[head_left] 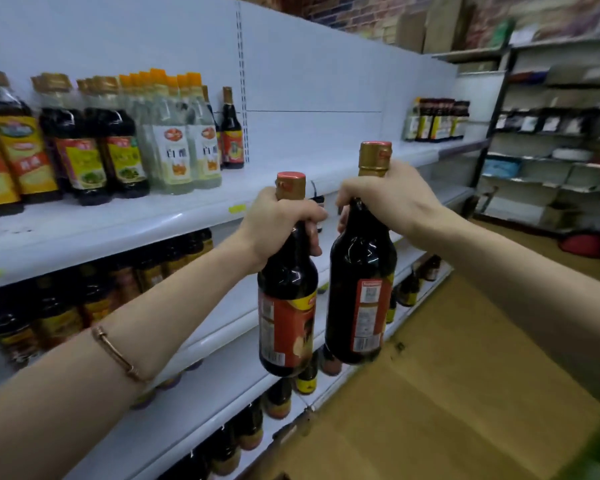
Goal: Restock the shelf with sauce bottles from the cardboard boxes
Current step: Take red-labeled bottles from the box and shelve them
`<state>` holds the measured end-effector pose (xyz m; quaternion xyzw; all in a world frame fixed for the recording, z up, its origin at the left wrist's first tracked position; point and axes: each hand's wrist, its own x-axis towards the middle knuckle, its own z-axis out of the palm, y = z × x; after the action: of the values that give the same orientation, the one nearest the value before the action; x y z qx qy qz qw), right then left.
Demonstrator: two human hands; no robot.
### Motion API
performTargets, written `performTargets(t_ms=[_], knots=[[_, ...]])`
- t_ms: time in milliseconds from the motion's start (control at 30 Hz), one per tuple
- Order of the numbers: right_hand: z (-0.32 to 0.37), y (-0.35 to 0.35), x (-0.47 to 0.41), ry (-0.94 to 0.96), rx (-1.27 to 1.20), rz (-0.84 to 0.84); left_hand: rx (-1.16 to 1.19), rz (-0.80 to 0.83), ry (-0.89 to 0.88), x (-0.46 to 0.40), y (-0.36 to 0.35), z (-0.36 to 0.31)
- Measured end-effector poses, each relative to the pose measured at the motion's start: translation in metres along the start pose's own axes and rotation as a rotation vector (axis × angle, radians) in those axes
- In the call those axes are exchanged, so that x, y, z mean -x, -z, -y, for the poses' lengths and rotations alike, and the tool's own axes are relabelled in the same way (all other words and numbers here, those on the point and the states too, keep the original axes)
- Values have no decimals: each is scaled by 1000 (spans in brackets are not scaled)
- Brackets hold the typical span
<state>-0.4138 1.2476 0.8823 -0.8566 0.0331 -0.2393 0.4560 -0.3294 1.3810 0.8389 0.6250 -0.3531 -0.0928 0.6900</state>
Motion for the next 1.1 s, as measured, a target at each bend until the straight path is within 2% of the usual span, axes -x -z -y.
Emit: performTargets(t_ms=[300, 600, 933, 1100], knots=[[-46, 47, -126, 51, 57, -65, -3, -2, -52, -140, -13, 14], [-80, 50, -260, 178, -97, 5, -27, -124, -37, -245, -4, 17], [-118, 68, -415, 326, -170, 230, -103, -410, -34, -369, -1, 16], [-121, 67, -465, 447, -235, 305, -210, -538, -59, -400, -7, 14]])
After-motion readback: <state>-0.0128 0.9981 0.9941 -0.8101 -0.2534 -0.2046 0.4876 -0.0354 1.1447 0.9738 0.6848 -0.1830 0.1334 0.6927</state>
